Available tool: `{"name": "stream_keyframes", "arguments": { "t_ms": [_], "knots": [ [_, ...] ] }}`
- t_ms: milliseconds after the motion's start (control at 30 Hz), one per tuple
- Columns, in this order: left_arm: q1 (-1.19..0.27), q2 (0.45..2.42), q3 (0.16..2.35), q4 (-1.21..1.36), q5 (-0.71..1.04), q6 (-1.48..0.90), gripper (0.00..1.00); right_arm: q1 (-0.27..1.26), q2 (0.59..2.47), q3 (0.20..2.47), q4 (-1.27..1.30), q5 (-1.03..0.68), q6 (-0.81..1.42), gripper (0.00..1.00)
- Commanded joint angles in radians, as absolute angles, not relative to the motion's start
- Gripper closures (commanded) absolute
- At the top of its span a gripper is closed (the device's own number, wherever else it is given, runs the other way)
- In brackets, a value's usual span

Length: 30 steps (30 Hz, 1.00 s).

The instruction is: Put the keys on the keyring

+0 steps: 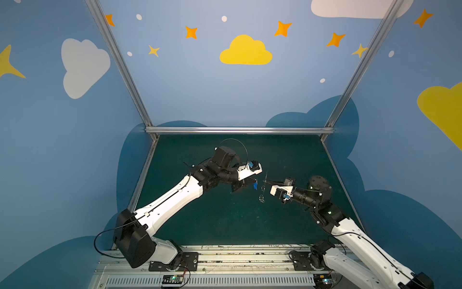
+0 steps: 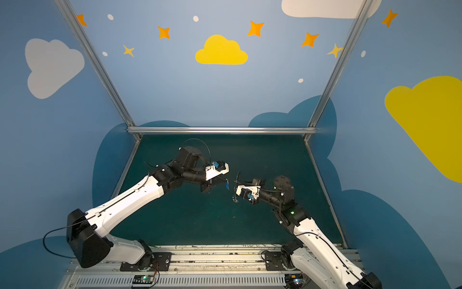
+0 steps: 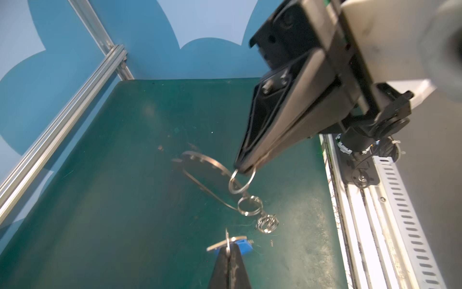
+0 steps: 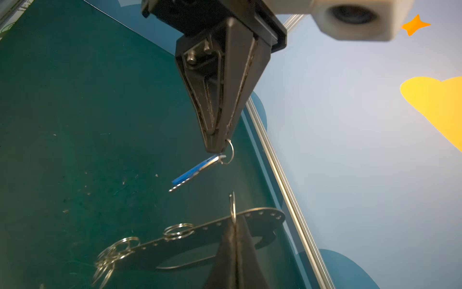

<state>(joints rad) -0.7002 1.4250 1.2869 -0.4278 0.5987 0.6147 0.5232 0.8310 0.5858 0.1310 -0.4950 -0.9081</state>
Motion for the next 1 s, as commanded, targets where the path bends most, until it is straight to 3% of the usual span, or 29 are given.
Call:
{"name": "stream_keyframes", "arguments": {
  "t_ms": [0,433,967],
  "knots": [
    [-0.710,1.419,1.328,-0.465,0.622,0.618,0.97,0.538,0.842,0.626,0.183,-0.500,-0.939,1.00],
    [-0.733,1.429,1.347,-0.465,0.657,0.605,0.97,0.561,0.852,0.650,0.179,-0.474,-0.905,1.00],
    [-0.746,1.469,1.378,-0.453,0.577,0.575,0.97,0.562,0.841,0.663,0.134,-0.465,-0.887,1.00]
  ]
}}
